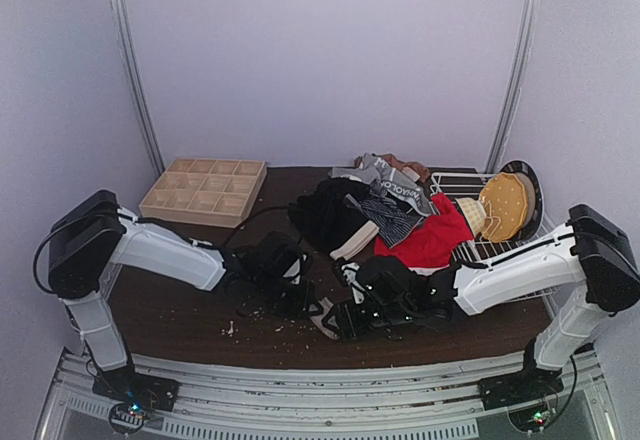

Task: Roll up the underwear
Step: Pick up the underwear from the center of the board.

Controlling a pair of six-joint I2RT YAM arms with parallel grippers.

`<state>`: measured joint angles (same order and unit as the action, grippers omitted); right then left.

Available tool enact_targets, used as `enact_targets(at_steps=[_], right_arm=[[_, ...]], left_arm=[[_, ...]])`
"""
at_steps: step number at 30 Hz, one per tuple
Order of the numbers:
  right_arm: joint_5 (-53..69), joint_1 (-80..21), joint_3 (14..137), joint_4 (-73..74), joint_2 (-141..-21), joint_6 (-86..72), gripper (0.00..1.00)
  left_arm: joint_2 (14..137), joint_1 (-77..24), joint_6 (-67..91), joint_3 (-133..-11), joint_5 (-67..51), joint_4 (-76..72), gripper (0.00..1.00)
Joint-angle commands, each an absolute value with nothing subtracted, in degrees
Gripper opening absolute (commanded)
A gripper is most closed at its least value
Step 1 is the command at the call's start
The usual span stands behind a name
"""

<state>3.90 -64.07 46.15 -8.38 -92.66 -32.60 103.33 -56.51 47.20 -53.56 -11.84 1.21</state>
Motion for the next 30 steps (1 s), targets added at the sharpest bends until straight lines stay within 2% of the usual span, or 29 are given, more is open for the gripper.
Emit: enact_targets(at_steps=[1,6,9,12,14,20,22,25,26,27,29,30], right_arm=[[4.51,-62.89,48.28,-4.13,-96.91,-31.95,0.61],[4.09,-62.55,50.3,-4.44,-100.64,-33.18,0.7],[1.7,-62.45,51.35,-2.02,-102.01,-33.12,0.7],[0.78,-62.44,51.99,0.39,-103.2,-32.33,0.66],[1.28,-62.43,51.95,1.53,-103.95,-32.17,0.58],[4.05,-62.41,49.19,-0.32,-105.47,-34.07,0.19],[4.52,-62.4,48.03,-2.1,-105.41,-35.03,0.1],[4.45,-62.38,46.68,-4.76,-104.73,-36.26,0.0],[4.36,-62.32,46.18,-6.01,-104.17,-36.56,0.0],[4.15,-62.32,45.62,-7.61,-103.69,-36.94,0.0],[4.08,-62.13,44.18,-11.11,-102.4,-37.41,0.0],[4.21,-62.06,43.41,-13.33,-101.68,-37.58,0.0]], left_arm=[[105.37,-55.57,43.82,-54.94,-12.13,7.12,0.0],[105.51,-55.38,42.73,-56.06,-12.57,8.7,0.0],[105.47,-55.29,42.06,-56.65,-12.58,9.65,0.0],[105.47,-55.2,41.53,-57.06,-12.75,10.33,0.0],[105.49,-55.1,41.38,-57.25,-12.83,10.51,0.0],[105.26,-54.89,41.16,-58.07,-13.12,10.9,0.0],[105.05,-54.85,41.26,-58.24,-13.03,11.01,0.08],[104.23,-54.84,41.53,-58.37,-12.9,11.31,0.29],[103.69,-54.84,41.7,-58.22,-12.72,11.4,0.39],[102.6,-54.84,41.89,-57.77,-12.43,11.19,0.43],[99.9,-54.84,42.45,-56.43,-11.55,10.57,0.63],[98.04,-54.89,42.81,-55.64,-10.85,10.29,0.75]])
